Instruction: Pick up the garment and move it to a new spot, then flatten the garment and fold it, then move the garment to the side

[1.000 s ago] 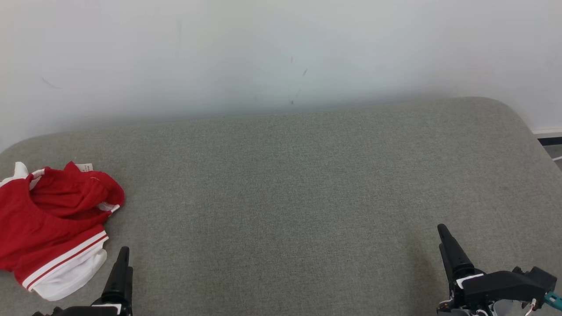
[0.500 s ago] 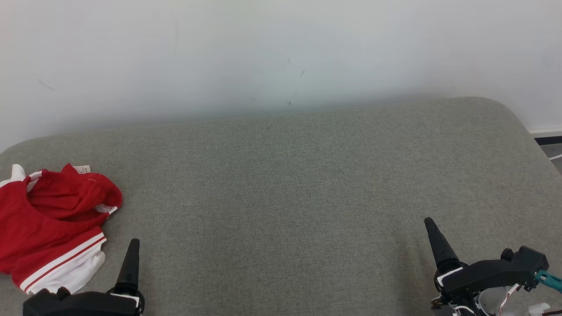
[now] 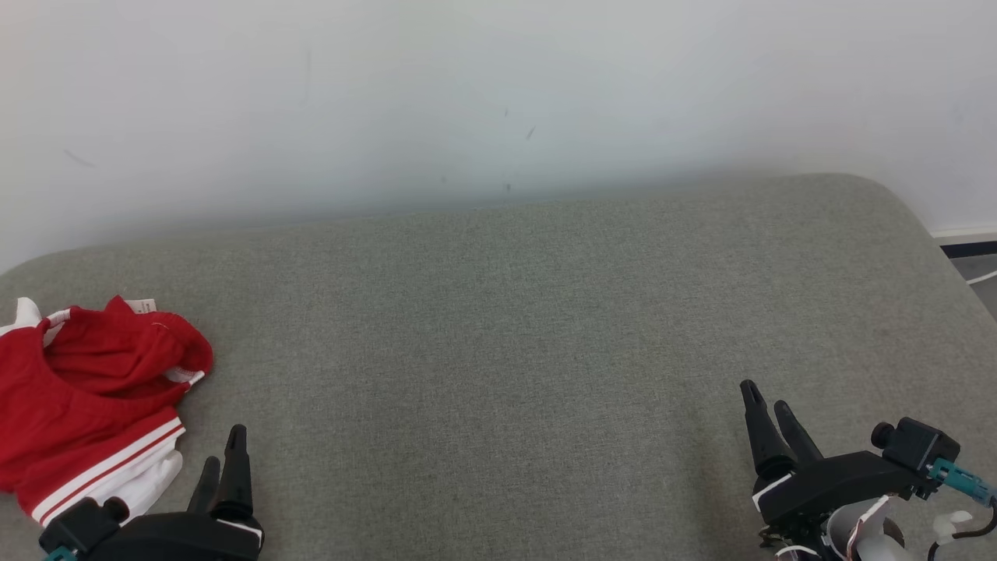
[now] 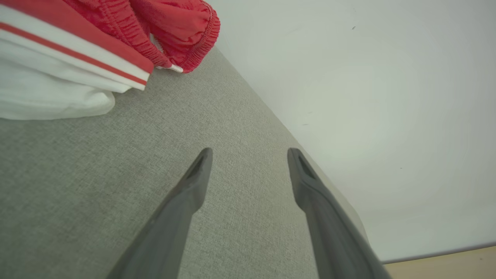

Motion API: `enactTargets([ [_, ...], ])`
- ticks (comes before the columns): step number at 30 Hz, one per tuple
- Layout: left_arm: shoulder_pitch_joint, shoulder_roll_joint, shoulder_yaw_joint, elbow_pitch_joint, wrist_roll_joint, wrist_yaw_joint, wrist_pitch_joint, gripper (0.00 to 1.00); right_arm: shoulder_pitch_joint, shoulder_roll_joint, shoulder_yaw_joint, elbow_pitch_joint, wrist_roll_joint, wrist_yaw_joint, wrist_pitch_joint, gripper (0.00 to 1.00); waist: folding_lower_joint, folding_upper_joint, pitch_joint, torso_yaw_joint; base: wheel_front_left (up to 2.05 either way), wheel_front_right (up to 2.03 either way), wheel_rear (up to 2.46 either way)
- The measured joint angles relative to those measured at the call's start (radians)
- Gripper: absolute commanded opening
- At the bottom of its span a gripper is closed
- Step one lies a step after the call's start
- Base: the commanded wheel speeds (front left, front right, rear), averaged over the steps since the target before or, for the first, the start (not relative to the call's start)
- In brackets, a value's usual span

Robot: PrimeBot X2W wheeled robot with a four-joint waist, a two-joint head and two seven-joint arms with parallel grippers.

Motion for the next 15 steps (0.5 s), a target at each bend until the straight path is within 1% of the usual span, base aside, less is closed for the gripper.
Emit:
enactTargets([
  [12,-0.008,0.010,-0.028,0.013,0.186,0.031,-0.037,1.00,-0.001,-0.015,0.036,-0.004,-0.180,-0.035,-0.035,1.00,0.0000,-0.0001,-0.013,-0.003,0.00,0.00,0.00],
  [15,-0.022,0.015,-0.035,0.014,0.234,0.036,-0.046,1.00,-0.002,-0.017,0.048,-0.007,-0.223,-0.039,-0.040,1.00,0.0000,0.0000,-0.015,-0.003,0.00,0.00,0.00],
])
